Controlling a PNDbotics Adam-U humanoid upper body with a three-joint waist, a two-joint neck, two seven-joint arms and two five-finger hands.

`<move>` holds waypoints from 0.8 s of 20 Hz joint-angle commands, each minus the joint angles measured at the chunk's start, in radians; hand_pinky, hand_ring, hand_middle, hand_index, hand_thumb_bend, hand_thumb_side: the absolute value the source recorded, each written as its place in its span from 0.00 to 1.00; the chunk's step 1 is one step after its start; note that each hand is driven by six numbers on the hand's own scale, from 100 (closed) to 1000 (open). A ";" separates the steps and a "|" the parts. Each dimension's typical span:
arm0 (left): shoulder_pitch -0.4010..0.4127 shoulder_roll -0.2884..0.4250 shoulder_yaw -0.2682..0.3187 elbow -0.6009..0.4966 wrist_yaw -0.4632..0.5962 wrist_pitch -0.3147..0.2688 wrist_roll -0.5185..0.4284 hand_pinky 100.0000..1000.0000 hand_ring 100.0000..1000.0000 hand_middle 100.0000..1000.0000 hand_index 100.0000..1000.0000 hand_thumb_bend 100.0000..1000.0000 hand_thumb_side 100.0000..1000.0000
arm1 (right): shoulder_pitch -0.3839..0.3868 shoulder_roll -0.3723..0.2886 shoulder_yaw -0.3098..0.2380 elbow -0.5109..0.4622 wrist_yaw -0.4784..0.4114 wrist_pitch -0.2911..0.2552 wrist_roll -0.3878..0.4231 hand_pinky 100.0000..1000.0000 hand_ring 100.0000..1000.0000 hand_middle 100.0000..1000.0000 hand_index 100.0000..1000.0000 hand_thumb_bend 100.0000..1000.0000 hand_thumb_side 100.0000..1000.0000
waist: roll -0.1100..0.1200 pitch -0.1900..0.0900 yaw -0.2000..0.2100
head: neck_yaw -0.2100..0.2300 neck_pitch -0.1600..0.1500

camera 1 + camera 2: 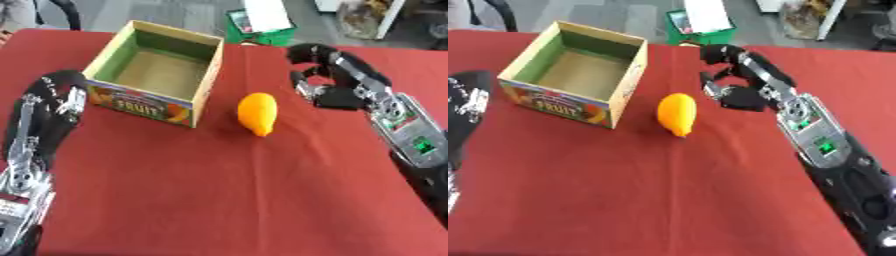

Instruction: Pick up objects on the table and place them in the box.

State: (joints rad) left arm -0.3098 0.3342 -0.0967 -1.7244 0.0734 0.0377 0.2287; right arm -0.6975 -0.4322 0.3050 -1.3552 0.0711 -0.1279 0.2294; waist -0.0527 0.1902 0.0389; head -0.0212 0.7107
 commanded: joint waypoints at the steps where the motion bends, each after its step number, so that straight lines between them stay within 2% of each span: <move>1: -0.015 0.011 -0.001 -0.016 0.002 0.000 -0.004 0.86 0.91 0.70 0.70 0.15 0.41 | -0.037 0.006 0.011 0.036 0.041 -0.016 0.032 0.70 0.88 0.81 0.89 0.00 0.29 | 0.003 -0.012 0.003 | -0.007 0.001; 10: -0.016 0.008 -0.004 -0.014 0.003 -0.001 -0.007 0.86 0.91 0.71 0.70 0.15 0.41 | -0.073 0.070 0.047 0.157 0.141 -0.064 0.125 0.72 0.89 0.82 0.90 0.00 0.35 | 0.003 -0.010 0.008 | -0.011 -0.001; 16: -0.018 0.007 -0.004 -0.014 0.003 -0.001 -0.008 0.86 0.91 0.70 0.70 0.15 0.41 | -0.046 0.050 0.061 0.161 0.207 -0.091 0.156 0.75 0.94 0.87 0.91 0.00 0.38 | 0.001 -0.008 0.013 | -0.014 -0.005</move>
State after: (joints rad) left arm -0.3148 0.3338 -0.1022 -1.7242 0.0736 0.0385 0.2235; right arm -0.7318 -0.3582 0.3658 -1.1845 0.2599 -0.2145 0.3763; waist -0.0541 0.1946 0.0501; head -0.0307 0.7108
